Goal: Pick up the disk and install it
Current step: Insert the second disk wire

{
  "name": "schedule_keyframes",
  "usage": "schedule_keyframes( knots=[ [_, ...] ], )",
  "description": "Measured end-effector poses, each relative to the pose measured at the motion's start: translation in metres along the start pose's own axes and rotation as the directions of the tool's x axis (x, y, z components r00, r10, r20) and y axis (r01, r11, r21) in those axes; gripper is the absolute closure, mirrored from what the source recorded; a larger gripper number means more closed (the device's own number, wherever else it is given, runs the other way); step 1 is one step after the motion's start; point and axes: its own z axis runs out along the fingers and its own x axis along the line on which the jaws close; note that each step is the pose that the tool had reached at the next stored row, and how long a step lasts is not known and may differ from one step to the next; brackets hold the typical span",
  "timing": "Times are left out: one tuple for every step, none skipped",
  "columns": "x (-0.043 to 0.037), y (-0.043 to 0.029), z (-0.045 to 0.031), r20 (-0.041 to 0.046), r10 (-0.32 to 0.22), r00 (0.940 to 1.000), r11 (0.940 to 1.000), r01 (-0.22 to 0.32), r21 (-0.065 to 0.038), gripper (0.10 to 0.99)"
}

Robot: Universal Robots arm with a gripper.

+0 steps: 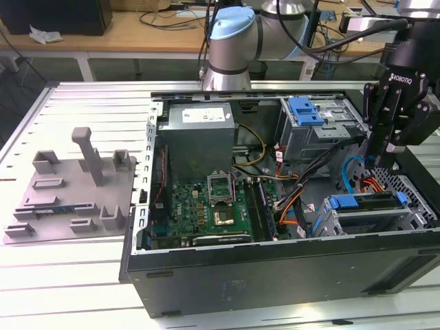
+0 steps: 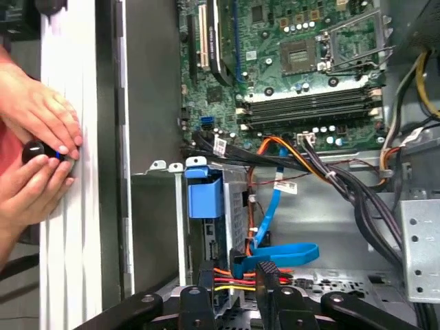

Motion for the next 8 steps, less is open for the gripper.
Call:
schedule_keyframes(
  knots=[
    [-0.0005, 0.0000, 0.0006, -0.0029, 0.001, 1.0000, 1.0000, -0.001, 0.000, 0.706],
    [-0.0017, 0.0002, 0.0021, -0.0048, 0.003, 1.0000, 1.0000, -0.003, -0.001, 0.706],
    [-0.0030, 0.0008, 0.0033, -0.0048, 0.005, 1.0000, 1.0000, -0.005, -0.002, 0.706],
    [-0.0037, 0.0013, 0.0034, -0.0047, 0.007, 1.0000, 1.0000, -0.007, -0.002, 0.706],
    [-0.0045, 0.0021, 0.0031, -0.0048, 0.008, 1.0000, 1.0000, -0.008, -0.003, 0.706],
    [-0.0049, 0.0028, 0.0030, -0.0047, 0.008, 1.0000, 1.0000, -0.008, -0.002, 0.706],
    [-0.0051, 0.0034, 0.0030, -0.0047, 0.009, 1.0000, 1.0000, -0.009, -0.002, 0.706],
    [-0.0050, 0.0039, 0.0030, -0.0047, 0.009, 0.9999, 1.0000, -0.009, -0.001, 0.706]
  ],
)
